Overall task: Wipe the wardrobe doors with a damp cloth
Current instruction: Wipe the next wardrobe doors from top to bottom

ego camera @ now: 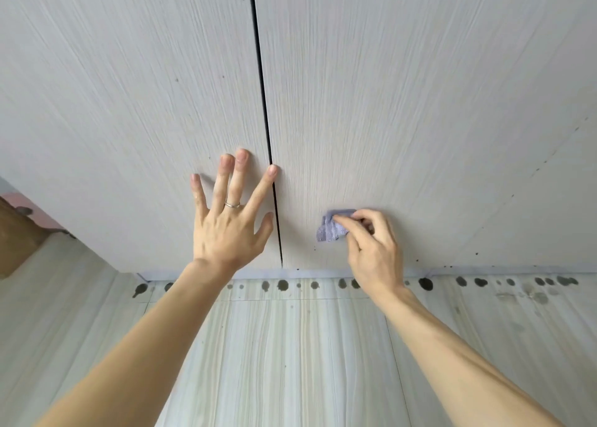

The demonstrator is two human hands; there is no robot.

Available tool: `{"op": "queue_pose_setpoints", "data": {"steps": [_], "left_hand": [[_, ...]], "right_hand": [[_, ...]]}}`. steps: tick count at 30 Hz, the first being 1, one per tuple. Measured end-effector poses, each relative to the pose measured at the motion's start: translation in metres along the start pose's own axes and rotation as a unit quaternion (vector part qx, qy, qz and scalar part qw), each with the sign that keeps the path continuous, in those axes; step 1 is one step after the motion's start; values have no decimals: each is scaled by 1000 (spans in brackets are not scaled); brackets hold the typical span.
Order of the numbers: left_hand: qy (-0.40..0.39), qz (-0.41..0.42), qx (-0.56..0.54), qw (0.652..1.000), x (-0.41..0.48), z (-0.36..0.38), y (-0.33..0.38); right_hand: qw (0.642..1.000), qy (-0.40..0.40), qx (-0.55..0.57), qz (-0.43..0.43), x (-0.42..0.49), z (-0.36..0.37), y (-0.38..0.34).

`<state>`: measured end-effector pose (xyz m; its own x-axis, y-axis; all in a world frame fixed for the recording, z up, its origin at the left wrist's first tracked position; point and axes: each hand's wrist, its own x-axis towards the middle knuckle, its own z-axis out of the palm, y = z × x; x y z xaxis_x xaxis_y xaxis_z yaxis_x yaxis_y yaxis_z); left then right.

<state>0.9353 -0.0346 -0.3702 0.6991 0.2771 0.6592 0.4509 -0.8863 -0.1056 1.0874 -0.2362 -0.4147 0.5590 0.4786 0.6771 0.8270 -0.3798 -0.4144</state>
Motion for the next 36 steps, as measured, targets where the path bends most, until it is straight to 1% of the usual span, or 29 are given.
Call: {"op": "queue_pose_setpoints", "data": {"steps": [2,5,10,13,15,16,18,20,22,23,24,25,26,27,28,30,31,34,36], "left_hand": [[8,2,1,1000,-2,6,-1],[7,-7,-19,1000,2,14,1],[10,6,-10,1000,4,26,-2],[18,15,-4,1000,5,28,-6],[22,23,0,999,5,29,-8],[25,27,3,999,5,29,-8],[33,33,10,999,4,31,-11],[47,41,18,998,4,36,-14],[62,50,30,996,5,40,-17],[68,55,33,996,6,41,-18],[70,58,35,995,6,42,-19],[70,59,35,995,6,43,-20],[69,60,33,995,6,43,-20],[68,60,30,995,6,44,-20],[68,60,29,995,6,44,-20],[68,60,30,995,6,44,-20],[68,60,31,995,6,44,-20],[73,61,39,995,6,44,-20],[74,60,44,994,6,45,-21]], "right_hand": [[999,29,29,17,8,-2,-5],[999,34,40,12,5,9,-7],[998,-35,34,25,-17,43,-17],[996,-92,11,3,-28,61,-27],[993,-116,-2,0,-38,72,-29],[992,-125,-8,12,-45,77,-29],[988,-142,-4,67,-62,91,-26],[978,-155,20,137,-75,103,-25],[959,-154,66,230,-81,110,-29],[939,-150,96,294,-82,112,-32],[910,-137,131,370,-82,115,-35],[869,-112,172,450,-82,118,-38],[820,-84,214,524,-82,123,-41],[773,-54,248,582,-82,129,-44],[734,-31,273,621,-82,134,-46],[668,-15,317,673,-79,140,-49],[645,-17,334,688,-78,142,-50],[596,-5,375,710,-81,141,-36],[571,42,389,722,-82,134,-16]]}}
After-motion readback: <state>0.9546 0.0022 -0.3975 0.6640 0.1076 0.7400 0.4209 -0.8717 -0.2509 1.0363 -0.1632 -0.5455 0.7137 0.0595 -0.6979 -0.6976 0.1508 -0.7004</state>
